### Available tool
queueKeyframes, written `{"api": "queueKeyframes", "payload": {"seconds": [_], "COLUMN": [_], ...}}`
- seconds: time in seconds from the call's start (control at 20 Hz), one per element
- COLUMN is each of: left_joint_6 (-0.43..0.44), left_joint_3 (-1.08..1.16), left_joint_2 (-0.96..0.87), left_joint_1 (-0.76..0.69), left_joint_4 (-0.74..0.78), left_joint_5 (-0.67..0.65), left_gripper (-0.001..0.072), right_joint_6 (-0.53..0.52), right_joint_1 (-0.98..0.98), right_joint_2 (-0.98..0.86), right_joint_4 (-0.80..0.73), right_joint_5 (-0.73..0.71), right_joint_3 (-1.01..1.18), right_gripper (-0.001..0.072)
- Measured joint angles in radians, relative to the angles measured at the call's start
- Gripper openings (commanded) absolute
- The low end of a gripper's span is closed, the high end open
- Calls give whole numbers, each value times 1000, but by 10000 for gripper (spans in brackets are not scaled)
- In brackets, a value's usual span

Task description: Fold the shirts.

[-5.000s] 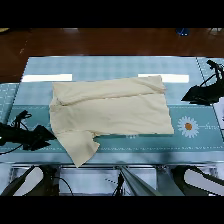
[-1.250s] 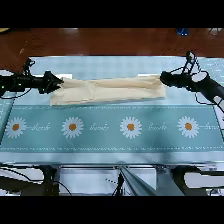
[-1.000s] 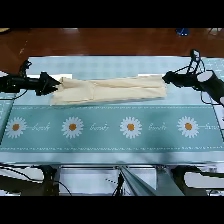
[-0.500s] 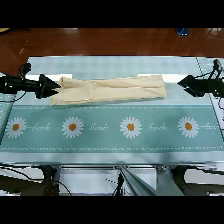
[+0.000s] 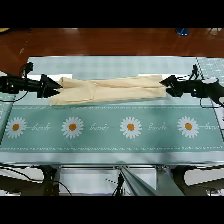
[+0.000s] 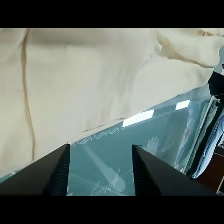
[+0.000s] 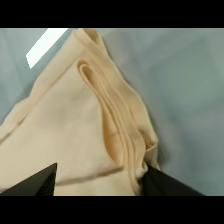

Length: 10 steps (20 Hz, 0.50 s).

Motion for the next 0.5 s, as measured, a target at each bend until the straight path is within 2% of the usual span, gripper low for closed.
{"api": "queueKeyframes", "payload": {"seconds": [0.1, 0.2, 0.25, 0.3, 0.35, 0.4, 0.45, 0.5], "left_joint_6": [5, 11, 12, 14, 15, 16, 16, 19], "left_joint_3": [0, 0, 0, 0, 0, 0, 0, 0], "left_joint_2": [0, 0, 0, 0, 0, 0, 0, 0], "left_joint_1": [-5, -10, -12, -13, -13, -14, -15, -16], "left_joint_4": [-11, -27, -34, -39, -42, -45, -50, -64], "left_joint_5": [0, 0, 0, 0, -1, -1, -3, -8], "left_gripper": [444, 443, 442, 405, 254, 168, 47, 28], "right_joint_6": [20, 35, 43, 43, 43, 32, 19, 4], "right_joint_1": [50, 89, 104, 113, 119, 123, 125, 127], "right_joint_2": [-19, -34, -36, -37, -33, -20, -2, 25], "right_joint_4": [29, 35, 44, 47, 48, 49, 48, 38], "right_joint_5": [-67, -118, -136, -153, -162, -166, -167, -163], "right_joint_3": [1, 0, 0, 0, 0, 0, 0, 0], "right_gripper": [357, 19, 24, 23, 23, 22, 23, 22]}}
